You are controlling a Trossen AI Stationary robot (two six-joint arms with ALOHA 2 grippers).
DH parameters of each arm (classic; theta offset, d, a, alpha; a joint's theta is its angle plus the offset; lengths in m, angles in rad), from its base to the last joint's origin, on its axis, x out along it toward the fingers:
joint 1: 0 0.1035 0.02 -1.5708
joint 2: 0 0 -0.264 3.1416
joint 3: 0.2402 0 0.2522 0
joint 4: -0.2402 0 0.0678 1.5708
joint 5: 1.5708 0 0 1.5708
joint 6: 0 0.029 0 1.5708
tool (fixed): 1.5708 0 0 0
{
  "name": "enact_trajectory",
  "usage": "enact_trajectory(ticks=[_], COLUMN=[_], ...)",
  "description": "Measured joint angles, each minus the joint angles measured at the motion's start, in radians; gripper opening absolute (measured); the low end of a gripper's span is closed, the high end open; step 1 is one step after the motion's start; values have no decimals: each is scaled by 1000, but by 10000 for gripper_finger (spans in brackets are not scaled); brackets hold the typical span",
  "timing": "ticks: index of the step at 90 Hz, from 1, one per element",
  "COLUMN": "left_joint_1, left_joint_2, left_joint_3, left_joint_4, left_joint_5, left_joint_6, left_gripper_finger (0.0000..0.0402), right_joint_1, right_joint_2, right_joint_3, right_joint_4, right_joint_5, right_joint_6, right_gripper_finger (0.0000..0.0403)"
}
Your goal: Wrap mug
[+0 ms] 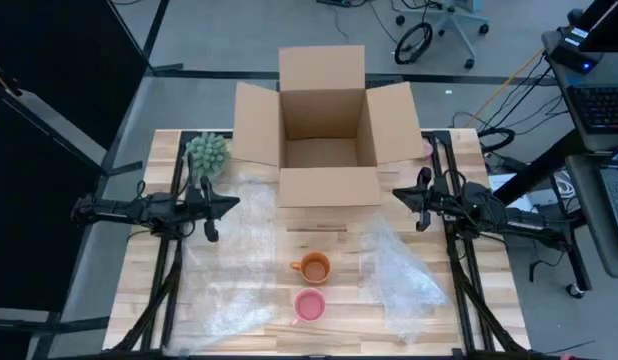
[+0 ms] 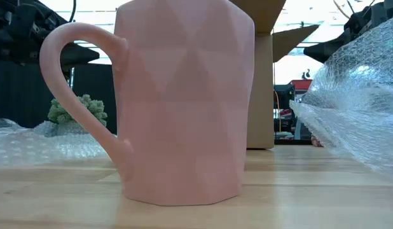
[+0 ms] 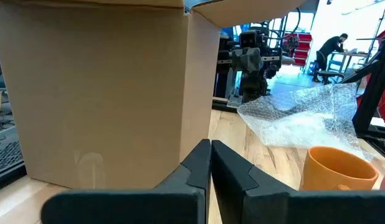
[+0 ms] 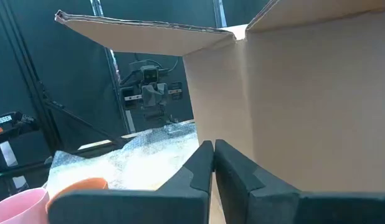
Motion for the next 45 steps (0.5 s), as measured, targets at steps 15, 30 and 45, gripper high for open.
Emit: enact_trajectory(ticks=[15,30,45], left_joint_1=[0,0,0], left_joint_2=[0,0,0], left_joint_3=[0,0,0], left_joint_4=[0,0,0], left_joint_5=[0,0,0], left_joint_6=[0,0,4], left_gripper_finger=[0,0,0], right_joint_1=[0,0,0], right_joint_2=[0,1,-1], right_joint_3=[0,0,2], right_joint_4=[9,149,467], right_joint_5=[0,0,20], right_joint_6=[0,0,-13], right_gripper_finger=[0,0,0])
